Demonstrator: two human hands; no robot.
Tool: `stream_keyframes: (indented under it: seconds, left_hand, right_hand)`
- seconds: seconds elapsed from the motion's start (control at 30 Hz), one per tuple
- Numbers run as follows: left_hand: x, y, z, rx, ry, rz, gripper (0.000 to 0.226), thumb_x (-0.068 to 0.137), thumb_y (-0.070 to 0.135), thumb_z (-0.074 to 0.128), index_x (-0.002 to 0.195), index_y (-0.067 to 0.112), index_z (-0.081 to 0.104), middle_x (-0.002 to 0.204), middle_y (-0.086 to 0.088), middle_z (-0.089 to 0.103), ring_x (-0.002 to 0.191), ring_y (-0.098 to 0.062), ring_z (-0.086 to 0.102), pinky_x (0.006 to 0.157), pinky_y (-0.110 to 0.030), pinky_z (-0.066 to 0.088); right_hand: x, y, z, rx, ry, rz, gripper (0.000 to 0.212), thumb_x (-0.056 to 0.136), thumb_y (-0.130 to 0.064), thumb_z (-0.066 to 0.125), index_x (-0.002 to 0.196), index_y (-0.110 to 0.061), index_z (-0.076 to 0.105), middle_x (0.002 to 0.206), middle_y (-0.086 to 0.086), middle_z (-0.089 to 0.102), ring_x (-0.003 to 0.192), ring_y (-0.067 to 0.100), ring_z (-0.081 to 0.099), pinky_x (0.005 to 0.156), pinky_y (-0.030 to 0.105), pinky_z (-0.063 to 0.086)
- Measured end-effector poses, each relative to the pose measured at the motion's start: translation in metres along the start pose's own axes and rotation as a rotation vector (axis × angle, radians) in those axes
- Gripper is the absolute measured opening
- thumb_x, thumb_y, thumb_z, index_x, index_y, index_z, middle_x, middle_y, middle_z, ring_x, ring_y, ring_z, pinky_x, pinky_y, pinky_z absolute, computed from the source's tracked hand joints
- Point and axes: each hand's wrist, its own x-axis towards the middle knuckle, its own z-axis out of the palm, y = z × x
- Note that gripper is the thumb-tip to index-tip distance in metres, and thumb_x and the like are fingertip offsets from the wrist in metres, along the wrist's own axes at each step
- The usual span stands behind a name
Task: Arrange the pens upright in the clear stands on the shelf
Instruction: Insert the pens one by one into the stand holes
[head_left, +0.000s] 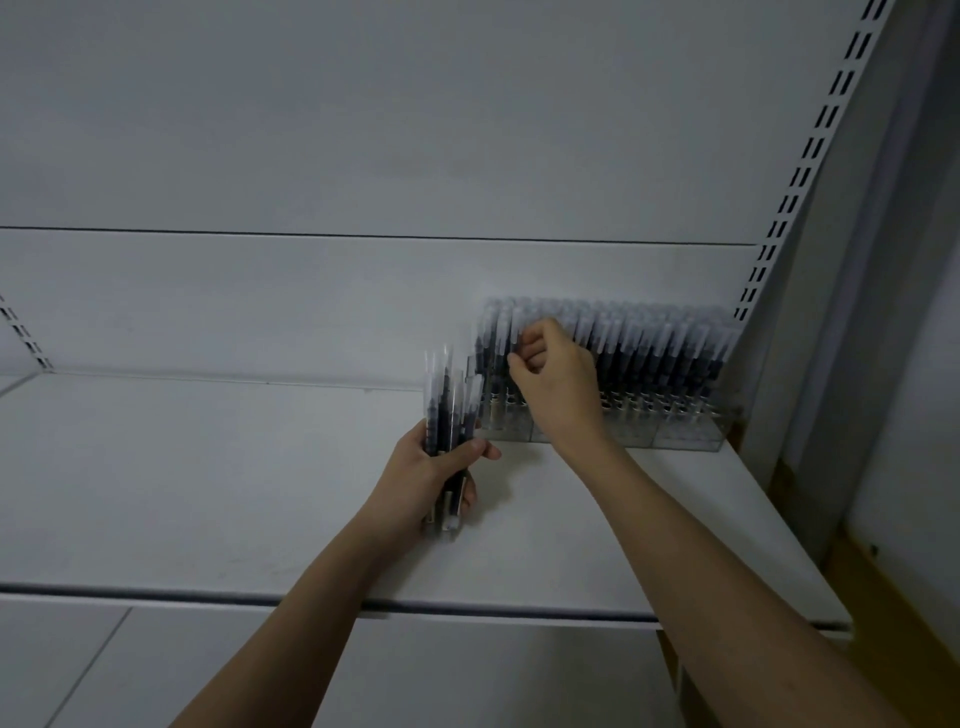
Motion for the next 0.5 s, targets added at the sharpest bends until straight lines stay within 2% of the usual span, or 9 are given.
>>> stream_keyframes:
  seconds: [0.13,0.27,0.4,0.5]
  left_hand:
    - [0.006,0.0,0.01,-0.044,0.051,0.008,0.02,0.095,0.009,0.062,0.114,0.001,0.058,0.094,-0.009,0.074,0.049,-0.022,0.054,0.047,-0.029,0.046]
    - [0.009,-0.005,0.02,-0.047,0.045,0.009,0.019,0.096,0.01,0.061,0.111,-0.001,0.058,0.097,-0.01,0.073,0.051,-0.023,0.054,0.049,-0.03,0.047]
    - [0.009,-0.006,0.021,-0.057,0.036,-0.001,0.019,0.096,0.011,0.061,0.112,0.002,0.059,0.097,-0.01,0.073,0.051,-0.023,0.054,0.047,-0.029,0.046]
    - [0.008,-0.006,0.021,-0.045,0.02,-0.009,0.02,0.096,0.013,0.062,0.112,0.002,0.059,0.096,-0.009,0.074,0.051,-0.022,0.055,0.047,-0.029,0.047]
  right_hand:
    - [-0.002,0.0,0.002,-0.036,0.02,-0.017,0.014,0.092,-0.009,0.066,0.102,-0.004,0.058,0.084,-0.001,0.057,0.077,0.017,0.058,0.072,0.035,0.054]
    - [-0.005,0.003,0.005,-0.079,-0.032,0.022,0.014,0.092,-0.008,0.066,0.102,-0.004,0.058,0.083,0.0,0.057,0.076,0.018,0.057,0.072,0.038,0.054]
    - [-0.01,0.006,0.002,-0.024,-0.015,0.059,0.019,0.091,-0.013,0.069,0.104,-0.008,0.056,0.09,-0.002,0.057,0.079,0.014,0.057,0.072,0.03,0.052]
    - [-0.026,0.009,-0.003,0.124,0.057,0.093,0.016,0.094,-0.018,0.066,0.104,-0.018,0.053,0.094,-0.004,0.057,0.08,0.007,0.056,0.071,0.02,0.048]
